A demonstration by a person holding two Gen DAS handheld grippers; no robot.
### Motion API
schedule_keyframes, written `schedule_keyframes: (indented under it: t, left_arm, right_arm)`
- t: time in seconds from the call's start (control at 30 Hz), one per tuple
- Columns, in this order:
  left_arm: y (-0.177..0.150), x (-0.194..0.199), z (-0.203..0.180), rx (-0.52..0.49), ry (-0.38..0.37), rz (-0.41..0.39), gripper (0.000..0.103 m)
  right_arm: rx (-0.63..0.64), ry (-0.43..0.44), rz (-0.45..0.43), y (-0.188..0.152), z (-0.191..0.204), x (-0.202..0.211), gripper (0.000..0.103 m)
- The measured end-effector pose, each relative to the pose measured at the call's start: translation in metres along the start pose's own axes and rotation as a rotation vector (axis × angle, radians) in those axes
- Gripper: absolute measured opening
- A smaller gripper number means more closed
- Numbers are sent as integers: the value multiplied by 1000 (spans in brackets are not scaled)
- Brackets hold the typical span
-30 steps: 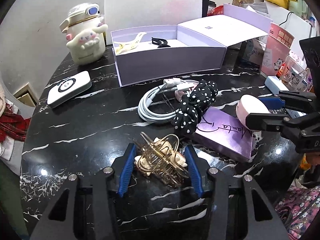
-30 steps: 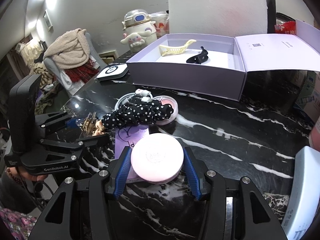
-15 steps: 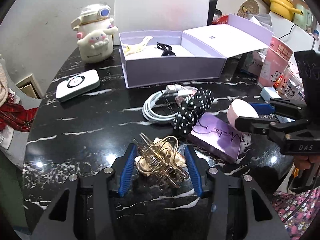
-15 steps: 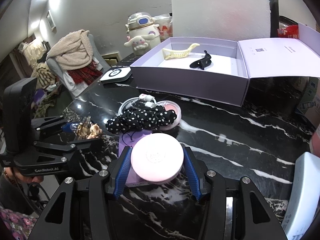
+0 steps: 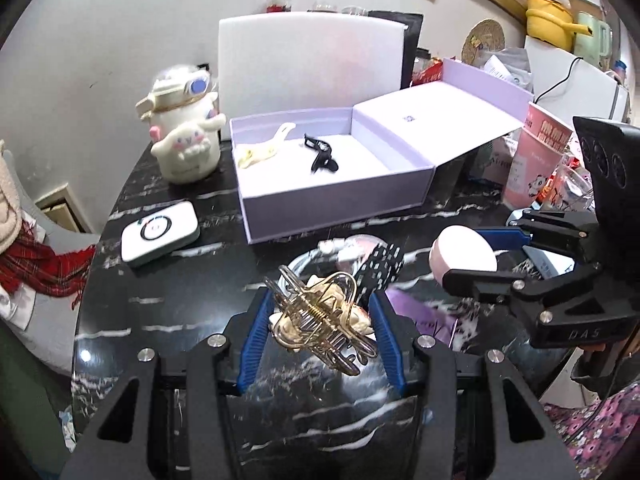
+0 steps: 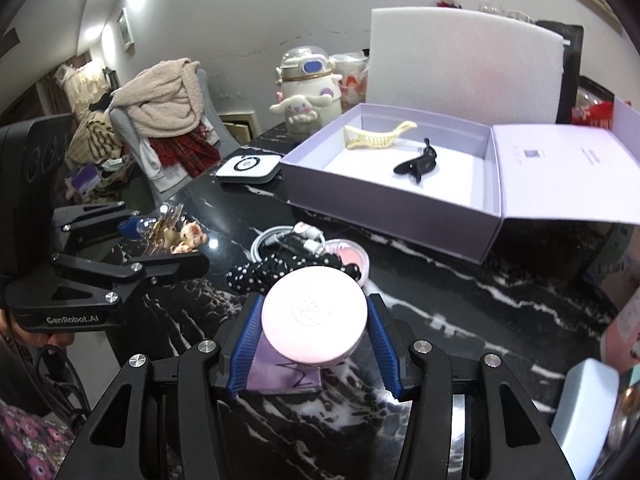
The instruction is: Organize rigid objects
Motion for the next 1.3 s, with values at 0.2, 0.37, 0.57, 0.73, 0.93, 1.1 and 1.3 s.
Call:
schedule_keyframes:
  t: [0.2, 0.37, 0.57, 0.73, 0.93, 1.1, 1.3]
  left_arm:
    - [19, -3, -6, -24, -17, -21, 49]
    - [35, -8, -8, -41, -14, -35, 49]
    - [56, -17, -10, -47, -28, -48, 49]
    - [74, -22, -13, -54, -39, -66, 49]
    - [95, -31, -12, -38, -47, -68, 49]
    - [110, -39, -12, -60, -44, -78, 49]
    - [128, -53, -9, -62, -46, -76, 49]
  right_arm:
    - [5, -14, -13, 11, -7, 5, 51]
    - [10, -30, -20, 21, -16, 10, 51]
    - [24, -45, -26, 33, -29, 14, 51]
    - [30, -52, -35, 49, -39, 18, 51]
    - [36, -66, -52, 70, -52, 19, 51]
    - [47, -82, -67, 88, -61, 18, 51]
    - [53, -83, -78, 104, -68, 13, 51]
Point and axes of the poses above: each gripper's, at about its wrist camera, not at the fingertips, and x roughly against the way its jaws point, z to its left, y to its top, the point moved 5 cm from there along -x, roughly the way its jaws point, and after that the axes turned 7 degrees about -z, right-handed, at the moved point
